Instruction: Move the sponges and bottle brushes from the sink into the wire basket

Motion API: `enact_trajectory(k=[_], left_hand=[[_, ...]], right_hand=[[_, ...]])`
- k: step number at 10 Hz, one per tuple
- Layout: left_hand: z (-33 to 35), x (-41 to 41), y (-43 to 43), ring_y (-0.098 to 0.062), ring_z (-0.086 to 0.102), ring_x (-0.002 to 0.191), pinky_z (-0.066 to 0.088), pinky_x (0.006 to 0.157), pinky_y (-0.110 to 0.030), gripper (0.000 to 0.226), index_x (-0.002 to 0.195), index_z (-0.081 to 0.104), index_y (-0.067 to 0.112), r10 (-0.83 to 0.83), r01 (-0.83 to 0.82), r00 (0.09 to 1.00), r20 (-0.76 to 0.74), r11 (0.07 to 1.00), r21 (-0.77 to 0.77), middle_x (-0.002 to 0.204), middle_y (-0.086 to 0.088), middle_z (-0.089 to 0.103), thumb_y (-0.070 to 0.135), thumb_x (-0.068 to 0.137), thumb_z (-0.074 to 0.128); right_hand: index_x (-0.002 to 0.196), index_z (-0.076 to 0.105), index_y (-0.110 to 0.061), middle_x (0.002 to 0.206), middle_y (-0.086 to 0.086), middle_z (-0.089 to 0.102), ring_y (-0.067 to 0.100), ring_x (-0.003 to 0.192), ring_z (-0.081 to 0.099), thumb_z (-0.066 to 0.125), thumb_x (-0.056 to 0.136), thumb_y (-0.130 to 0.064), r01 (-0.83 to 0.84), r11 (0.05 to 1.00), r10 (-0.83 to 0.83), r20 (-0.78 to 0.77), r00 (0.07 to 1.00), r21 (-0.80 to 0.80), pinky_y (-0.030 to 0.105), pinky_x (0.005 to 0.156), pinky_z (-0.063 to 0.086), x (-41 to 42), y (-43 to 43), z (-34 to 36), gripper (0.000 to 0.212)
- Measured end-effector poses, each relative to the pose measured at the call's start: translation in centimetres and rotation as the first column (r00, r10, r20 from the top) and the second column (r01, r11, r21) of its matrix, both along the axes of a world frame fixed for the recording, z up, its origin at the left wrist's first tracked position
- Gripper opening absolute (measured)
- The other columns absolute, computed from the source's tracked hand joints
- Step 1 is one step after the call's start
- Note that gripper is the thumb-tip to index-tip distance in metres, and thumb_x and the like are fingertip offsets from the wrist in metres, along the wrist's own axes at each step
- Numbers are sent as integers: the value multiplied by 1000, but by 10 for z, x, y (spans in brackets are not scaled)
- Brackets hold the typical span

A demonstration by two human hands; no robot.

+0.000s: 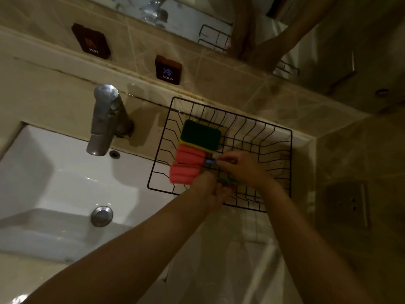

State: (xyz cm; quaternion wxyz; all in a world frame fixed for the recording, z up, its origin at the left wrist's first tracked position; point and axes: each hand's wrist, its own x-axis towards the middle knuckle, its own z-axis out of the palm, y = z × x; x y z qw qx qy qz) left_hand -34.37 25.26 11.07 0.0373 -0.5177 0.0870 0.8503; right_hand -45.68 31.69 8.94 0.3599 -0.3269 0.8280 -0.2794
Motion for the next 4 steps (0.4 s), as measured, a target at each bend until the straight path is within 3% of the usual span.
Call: enact_trajectory(k=[1,2,3,4], left_hand=[[4,7,-1,-33,60,105,53,90,-42,34,129,55,4,-2,2,1000,-8,1000,-21,103,-20,62,6,96,48],[11,18,-5,-29,63,92,55,77,-39,30,124,57,4,9,-10,999,-33,999,-35,94,-17,63,4,96,46],[18,32,-10,-32,62,104,52,92,-41,30,125,56,3,-9,4,995,-100,999,-50,106,-19,63,6,97,45],[23,52,-15,-35,58,118,49,98,-42,28,122,56,3,-36,24,991,-129,995,-96,110,-20,63,6,98,42]], right_hand=[[107,71,-11,99,-1,67,13,92,61,62,91,-17,-32,999,33,-35,999,18,31,83,50,7,1,2,19],[103,72,-10,94,0,68,12,87,61,62,91,-14,-40,999,41,-47,998,17,27,78,49,18,0,2,16],[98,71,-17,85,-13,63,-5,74,59,60,92,-17,-36,999,37,-23,999,15,10,64,44,30,-1,5,12],[93,68,-23,82,-14,62,-6,70,61,59,92,-19,33,999,-33,41,999,3,10,58,45,50,-7,10,10]])
